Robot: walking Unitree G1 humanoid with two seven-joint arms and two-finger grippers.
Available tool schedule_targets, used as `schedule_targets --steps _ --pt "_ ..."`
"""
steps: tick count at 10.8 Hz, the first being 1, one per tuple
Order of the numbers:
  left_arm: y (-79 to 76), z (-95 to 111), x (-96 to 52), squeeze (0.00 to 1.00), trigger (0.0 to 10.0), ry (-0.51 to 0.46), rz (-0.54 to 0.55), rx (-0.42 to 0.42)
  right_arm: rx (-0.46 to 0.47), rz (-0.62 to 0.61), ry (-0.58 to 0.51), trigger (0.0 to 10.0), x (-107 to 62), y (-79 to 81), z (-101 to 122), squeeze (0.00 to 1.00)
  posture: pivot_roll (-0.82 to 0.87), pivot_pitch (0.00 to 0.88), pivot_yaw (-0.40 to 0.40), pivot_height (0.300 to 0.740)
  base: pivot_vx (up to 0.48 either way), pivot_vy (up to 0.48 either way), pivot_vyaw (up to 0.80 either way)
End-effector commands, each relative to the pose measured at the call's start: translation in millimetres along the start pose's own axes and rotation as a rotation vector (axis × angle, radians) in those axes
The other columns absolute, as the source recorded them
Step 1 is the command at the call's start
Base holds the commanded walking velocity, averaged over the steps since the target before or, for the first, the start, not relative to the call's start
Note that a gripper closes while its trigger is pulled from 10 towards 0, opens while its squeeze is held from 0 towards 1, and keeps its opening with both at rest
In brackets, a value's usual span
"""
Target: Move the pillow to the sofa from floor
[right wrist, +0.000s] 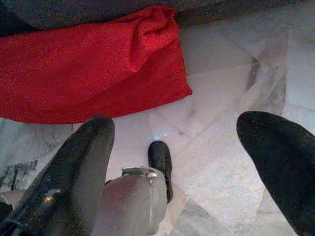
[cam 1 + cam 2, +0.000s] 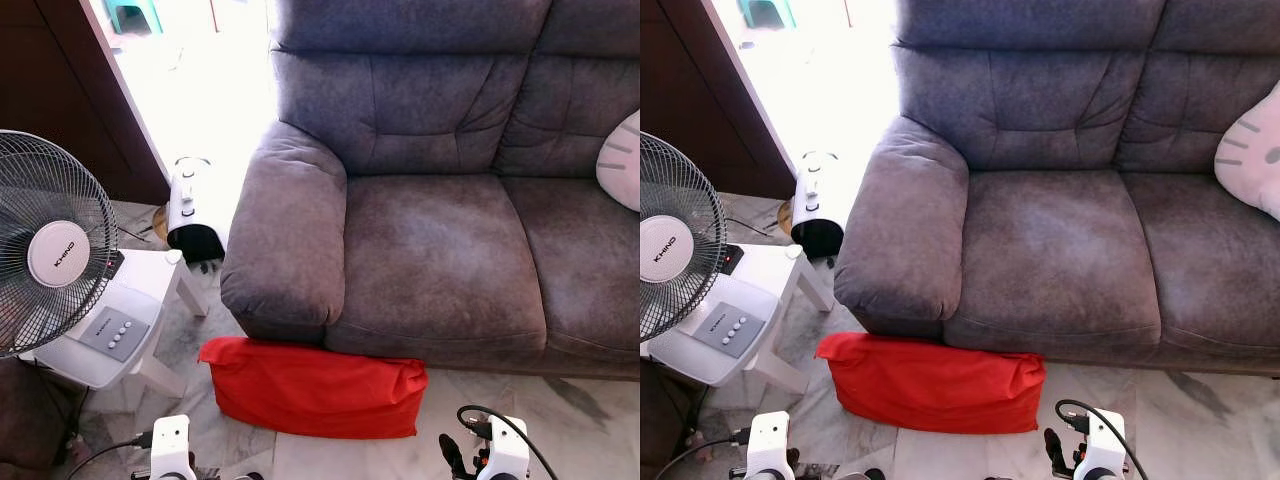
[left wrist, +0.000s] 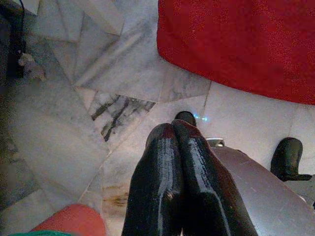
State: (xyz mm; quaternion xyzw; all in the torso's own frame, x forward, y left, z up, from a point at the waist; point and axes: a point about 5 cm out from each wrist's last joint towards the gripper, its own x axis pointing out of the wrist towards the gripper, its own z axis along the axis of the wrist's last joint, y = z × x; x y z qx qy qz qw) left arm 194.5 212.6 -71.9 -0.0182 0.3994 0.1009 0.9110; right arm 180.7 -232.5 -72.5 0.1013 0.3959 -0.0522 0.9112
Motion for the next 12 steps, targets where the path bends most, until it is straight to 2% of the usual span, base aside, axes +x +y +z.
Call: schedule_targets --steps 1,6,12 --pt "1.9 -8.2 -1.9 0.0 10.0 0.029 0.008 0.009 0.006 -0.015 0.025 10.0 -2.8 -4.2 -7.4 0.0 0.06 0.173 0.0 0.74 0.0 0.0 0.0" --pt "1.2 -7.9 -1.8 0.0 10.0 0.027 0.006 0.009 0.003 -0.01 0.029 10.0 -2.9 -4.3 -7.6 0.0 0.06 0.172 0.0 0.74 0.0 0.0 0.0" --pt "1.3 -6.8 -1.6 0.0 10.0 0.023 0.006 0.009 0.001 -0.007 0.028 10.0 -2.8 -3.9 -7.6 0.0 0.06 0.166 -0.001 0.74 0.278 0.0 0.0"
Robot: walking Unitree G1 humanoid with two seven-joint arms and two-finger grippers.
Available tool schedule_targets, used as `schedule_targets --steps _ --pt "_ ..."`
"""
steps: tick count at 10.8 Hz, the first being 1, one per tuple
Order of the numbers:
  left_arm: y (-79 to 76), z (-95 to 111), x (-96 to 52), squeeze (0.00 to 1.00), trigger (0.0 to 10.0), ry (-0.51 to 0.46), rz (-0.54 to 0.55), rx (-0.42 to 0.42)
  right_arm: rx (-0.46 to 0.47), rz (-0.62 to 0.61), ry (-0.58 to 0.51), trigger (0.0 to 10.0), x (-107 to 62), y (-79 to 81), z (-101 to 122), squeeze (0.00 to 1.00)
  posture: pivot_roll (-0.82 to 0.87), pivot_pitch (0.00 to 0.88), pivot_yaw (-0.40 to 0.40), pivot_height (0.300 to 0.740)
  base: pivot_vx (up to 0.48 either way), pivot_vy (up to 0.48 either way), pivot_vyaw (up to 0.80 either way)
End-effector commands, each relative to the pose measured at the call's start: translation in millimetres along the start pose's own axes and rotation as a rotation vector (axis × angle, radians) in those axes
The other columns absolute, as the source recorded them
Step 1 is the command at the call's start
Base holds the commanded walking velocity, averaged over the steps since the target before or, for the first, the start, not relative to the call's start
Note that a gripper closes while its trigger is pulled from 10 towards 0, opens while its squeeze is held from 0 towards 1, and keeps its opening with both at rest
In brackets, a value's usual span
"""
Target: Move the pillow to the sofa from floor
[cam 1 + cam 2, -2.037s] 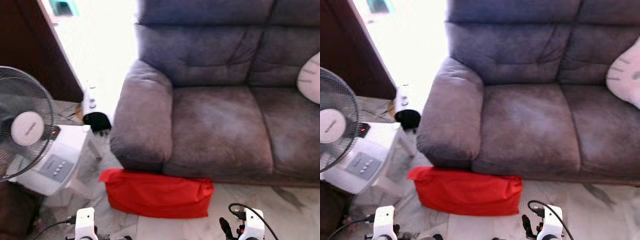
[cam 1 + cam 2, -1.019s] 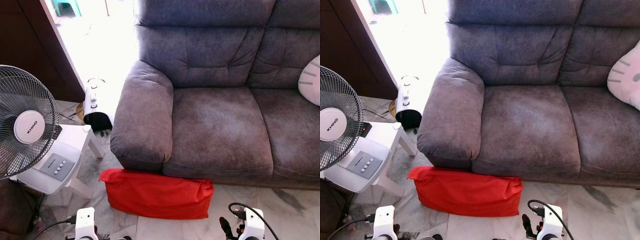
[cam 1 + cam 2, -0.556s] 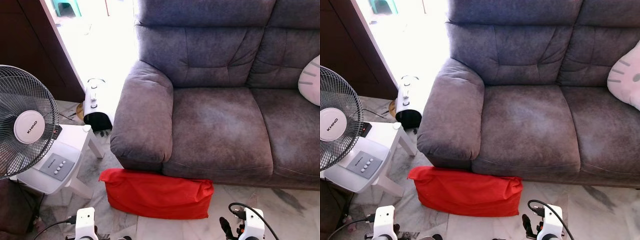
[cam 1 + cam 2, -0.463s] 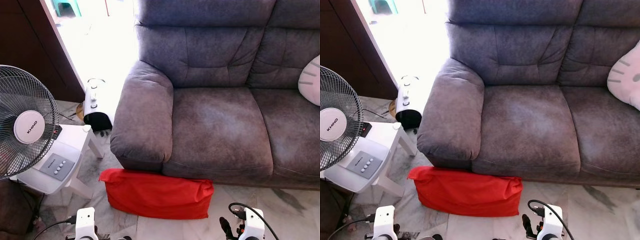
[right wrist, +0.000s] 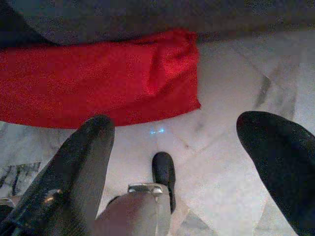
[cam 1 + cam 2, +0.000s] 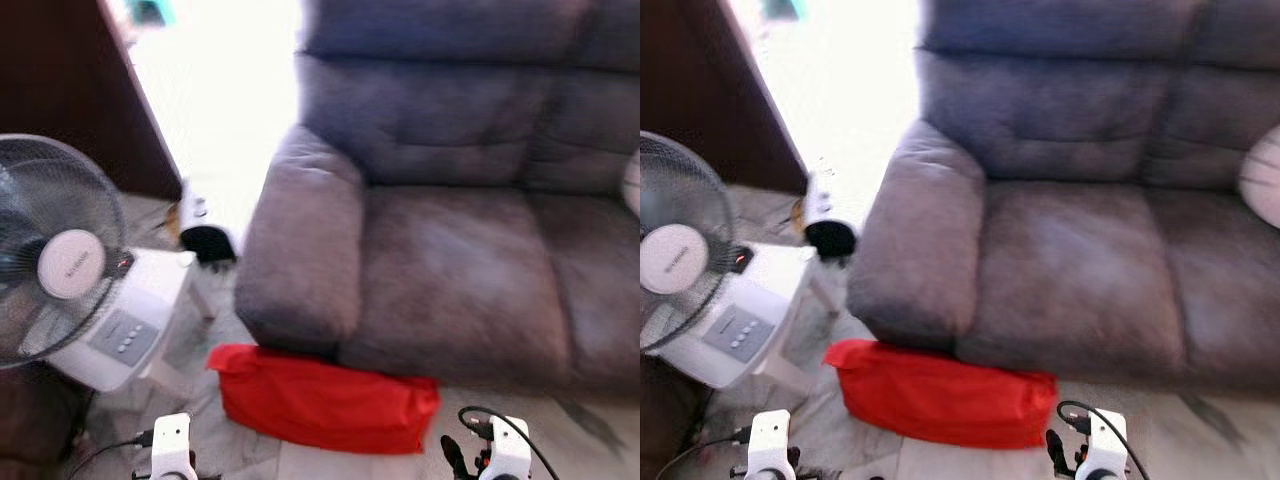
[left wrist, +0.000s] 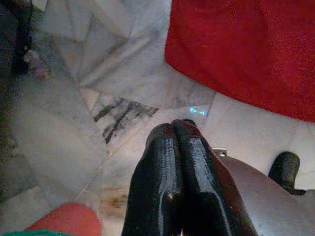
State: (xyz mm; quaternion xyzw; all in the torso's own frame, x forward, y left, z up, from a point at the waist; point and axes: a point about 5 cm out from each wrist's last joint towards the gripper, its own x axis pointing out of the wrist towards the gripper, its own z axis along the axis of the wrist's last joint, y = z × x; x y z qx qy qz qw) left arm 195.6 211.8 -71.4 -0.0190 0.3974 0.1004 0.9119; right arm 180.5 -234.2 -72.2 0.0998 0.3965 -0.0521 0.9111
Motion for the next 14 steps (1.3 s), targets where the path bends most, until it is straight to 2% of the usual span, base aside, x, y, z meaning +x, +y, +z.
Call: schedule_targets --steps 1,14 --pt "2.4 -7.0 -1.7 0.0 10.0 0.02 0.009 0.008 0.004 -0.006 0.028 10.0 -2.4 -2.2 -8.1 0.0 0.06 0.167 -0.001 0.74 0.0 0.0 0.0" --pt "1.6 -5.8 -1.7 0.0 10.0 0.005 -0.004 -0.017 0.009 -0.004 0.026 10.0 -2.4 -2.4 -7.5 0.0 0.06 0.172 -0.003 0.74 0.0 0.0 0.0"
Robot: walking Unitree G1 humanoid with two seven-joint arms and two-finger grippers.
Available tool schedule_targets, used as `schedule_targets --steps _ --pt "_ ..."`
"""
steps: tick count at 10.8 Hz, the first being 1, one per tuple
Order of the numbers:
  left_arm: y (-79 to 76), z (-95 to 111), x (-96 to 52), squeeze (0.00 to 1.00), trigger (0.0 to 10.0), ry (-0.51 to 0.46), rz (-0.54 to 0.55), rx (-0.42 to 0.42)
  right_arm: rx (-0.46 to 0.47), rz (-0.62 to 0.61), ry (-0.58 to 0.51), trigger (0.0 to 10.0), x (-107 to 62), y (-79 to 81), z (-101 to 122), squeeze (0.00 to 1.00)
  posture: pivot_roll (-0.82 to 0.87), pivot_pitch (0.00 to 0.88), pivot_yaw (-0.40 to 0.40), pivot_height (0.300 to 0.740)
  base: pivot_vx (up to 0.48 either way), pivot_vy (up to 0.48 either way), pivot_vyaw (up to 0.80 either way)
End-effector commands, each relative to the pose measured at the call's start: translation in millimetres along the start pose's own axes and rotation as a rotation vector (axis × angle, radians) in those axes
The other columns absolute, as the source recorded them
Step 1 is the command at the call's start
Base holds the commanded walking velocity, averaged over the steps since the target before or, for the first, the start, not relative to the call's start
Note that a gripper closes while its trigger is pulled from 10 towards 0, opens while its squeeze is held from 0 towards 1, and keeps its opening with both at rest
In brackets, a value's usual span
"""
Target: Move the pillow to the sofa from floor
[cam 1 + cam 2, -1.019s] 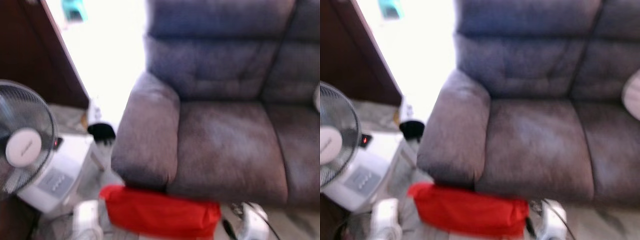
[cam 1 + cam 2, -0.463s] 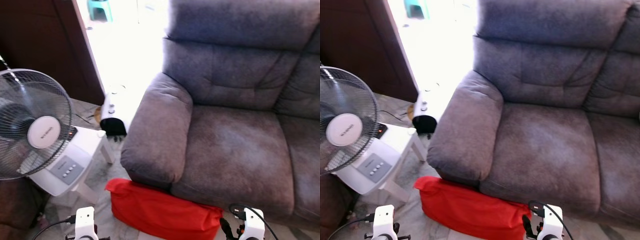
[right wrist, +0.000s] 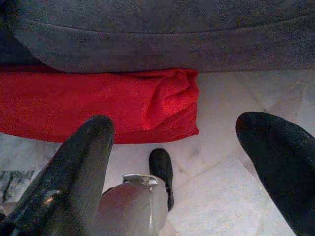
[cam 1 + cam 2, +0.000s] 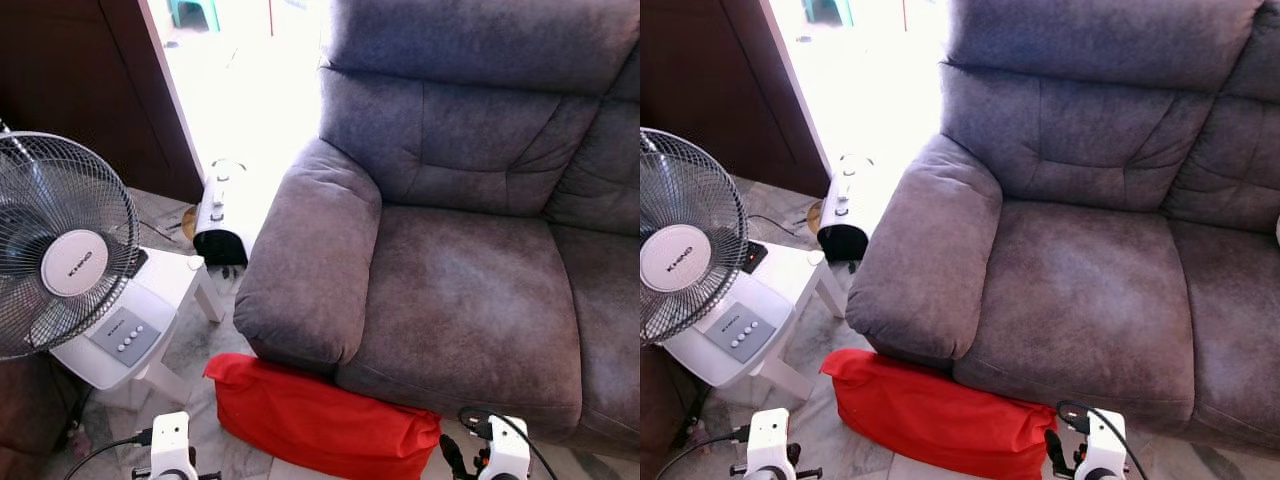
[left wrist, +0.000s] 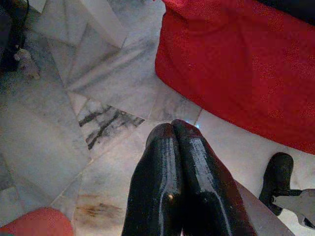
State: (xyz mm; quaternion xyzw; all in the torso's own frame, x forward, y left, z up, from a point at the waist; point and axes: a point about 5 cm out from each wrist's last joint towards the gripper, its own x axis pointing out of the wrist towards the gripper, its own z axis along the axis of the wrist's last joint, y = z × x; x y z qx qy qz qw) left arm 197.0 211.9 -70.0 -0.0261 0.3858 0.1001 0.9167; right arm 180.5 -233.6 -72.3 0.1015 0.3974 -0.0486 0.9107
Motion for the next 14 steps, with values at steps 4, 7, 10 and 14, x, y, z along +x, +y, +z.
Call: schedule_targets --steps 4,7,10,14 --pt "1.7 -9.0 -2.2 0.0 10.0 0.031 0.004 -0.007 -0.001 0.001 0.038 10.0 -2.3 -2.5 -7.9 0.0 0.06 0.173 -0.004 0.74 0.0 0.0 -0.52" --pt "0.3 -8.5 -2.3 0.0 10.0 0.022 -0.001 -0.012 -0.007 0.006 0.046 10.0 -2.3 -2.3 -8.4 0.0 0.06 0.173 -0.004 0.74 0.0 0.0 -0.66" --pt "1.4 -7.2 -2.2 0.0 10.0 0.01 -0.001 -0.023 0.004 0.002 0.027 10.0 -2.3 -2.0 -7.4 0.0 0.06 0.171 -0.002 0.74 0.0 0.0 -0.22" --pt "3.0 -7.3 -2.0 0.0 10.0 0.022 -0.002 -0.006 0.004 0.001 0.03 10.0 -2.3 -2.0 -7.8 0.0 0.06 0.168 -0.002 0.74 0.149 0.0 0.0"
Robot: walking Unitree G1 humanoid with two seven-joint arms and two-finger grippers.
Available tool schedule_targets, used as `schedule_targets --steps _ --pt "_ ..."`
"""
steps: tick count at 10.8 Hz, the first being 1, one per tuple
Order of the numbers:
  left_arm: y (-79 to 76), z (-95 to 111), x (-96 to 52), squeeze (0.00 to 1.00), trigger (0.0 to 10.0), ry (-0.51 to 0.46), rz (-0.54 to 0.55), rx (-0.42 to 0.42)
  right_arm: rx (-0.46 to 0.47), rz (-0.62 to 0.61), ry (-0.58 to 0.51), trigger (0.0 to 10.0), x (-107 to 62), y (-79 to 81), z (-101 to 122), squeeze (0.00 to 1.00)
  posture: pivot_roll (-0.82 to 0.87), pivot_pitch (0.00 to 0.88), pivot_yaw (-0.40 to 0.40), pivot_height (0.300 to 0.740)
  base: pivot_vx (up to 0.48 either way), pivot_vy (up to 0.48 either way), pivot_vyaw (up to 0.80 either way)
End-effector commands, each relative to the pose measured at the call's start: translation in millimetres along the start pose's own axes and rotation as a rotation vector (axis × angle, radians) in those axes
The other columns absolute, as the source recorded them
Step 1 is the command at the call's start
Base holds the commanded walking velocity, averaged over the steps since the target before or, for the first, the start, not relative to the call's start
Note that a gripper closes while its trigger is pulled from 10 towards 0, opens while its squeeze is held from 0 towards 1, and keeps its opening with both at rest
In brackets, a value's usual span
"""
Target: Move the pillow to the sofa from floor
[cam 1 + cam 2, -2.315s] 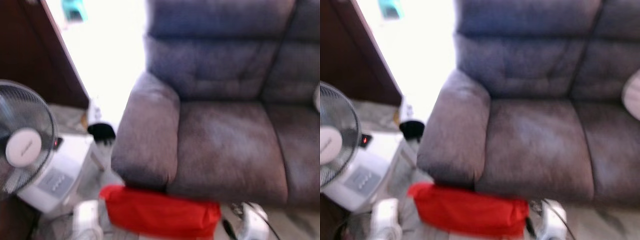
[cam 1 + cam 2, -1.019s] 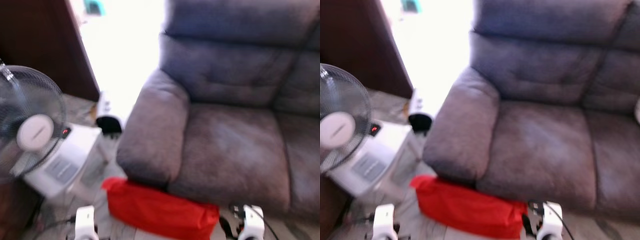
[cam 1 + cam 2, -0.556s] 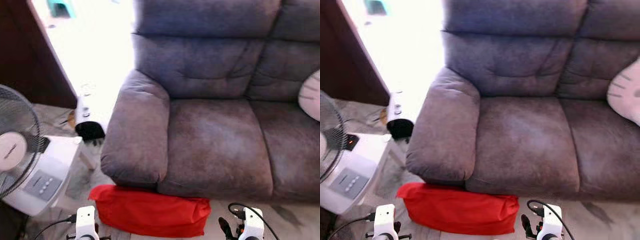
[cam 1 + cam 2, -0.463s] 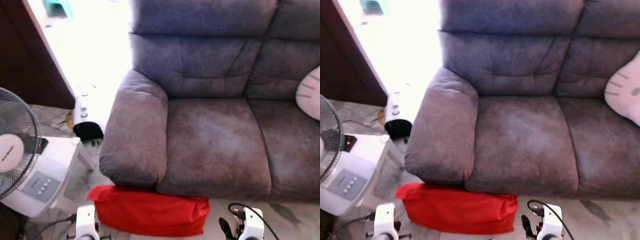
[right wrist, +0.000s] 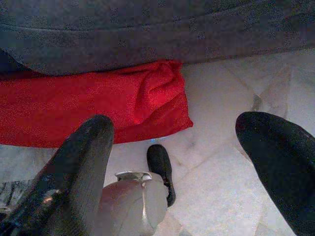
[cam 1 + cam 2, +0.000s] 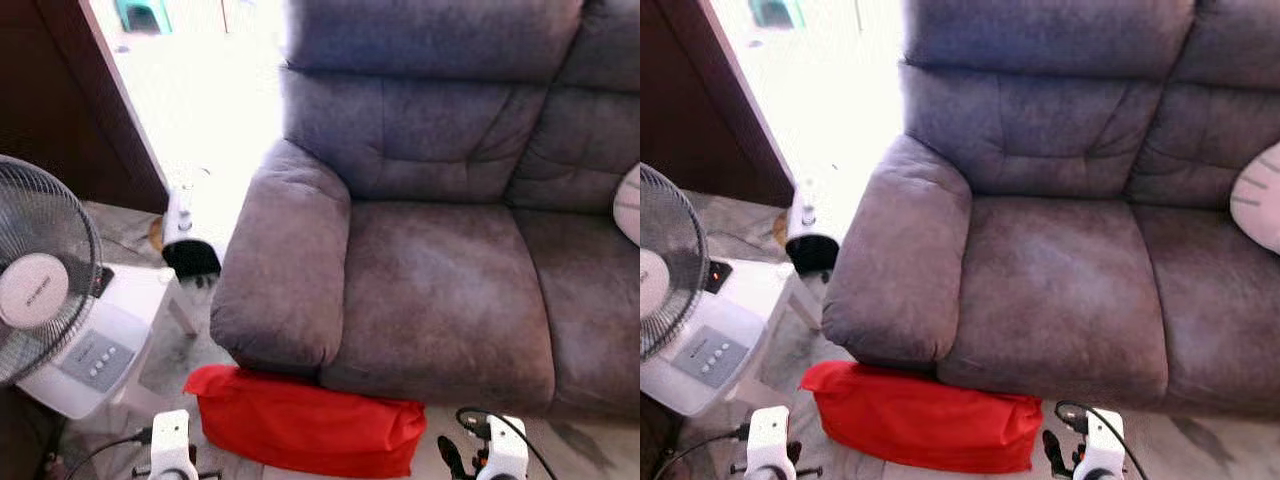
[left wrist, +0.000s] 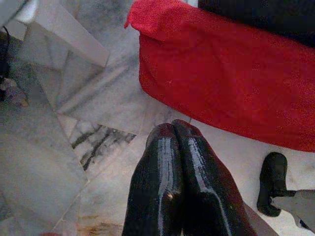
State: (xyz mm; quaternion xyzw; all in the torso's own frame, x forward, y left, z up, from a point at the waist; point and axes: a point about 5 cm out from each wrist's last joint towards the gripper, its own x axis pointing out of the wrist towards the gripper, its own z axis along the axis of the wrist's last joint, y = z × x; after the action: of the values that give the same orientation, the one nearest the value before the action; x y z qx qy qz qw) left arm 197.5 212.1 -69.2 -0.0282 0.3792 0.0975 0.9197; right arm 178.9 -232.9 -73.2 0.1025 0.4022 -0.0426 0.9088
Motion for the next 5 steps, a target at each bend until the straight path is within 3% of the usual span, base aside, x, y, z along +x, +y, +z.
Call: schedule_targets --steps 1,5 --pt "2.9 -8.2 -1.9 0.0 10.0 0.036 0.011 0.004 -0.003 -0.009 0.016 10.0 -1.9 -2.5 -5.3 0.0 0.06 0.169 -0.003 0.74 0.0 0.0 0.0" --pt "1.9 -10.0 -2.2 0.0 10.0 0.045 0.013 -0.021 0.005 -0.013 0.012 10.0 -2.1 -3.1 -5.1 0.0 0.06 0.171 -0.005 0.74 0.0 0.0 0.0"
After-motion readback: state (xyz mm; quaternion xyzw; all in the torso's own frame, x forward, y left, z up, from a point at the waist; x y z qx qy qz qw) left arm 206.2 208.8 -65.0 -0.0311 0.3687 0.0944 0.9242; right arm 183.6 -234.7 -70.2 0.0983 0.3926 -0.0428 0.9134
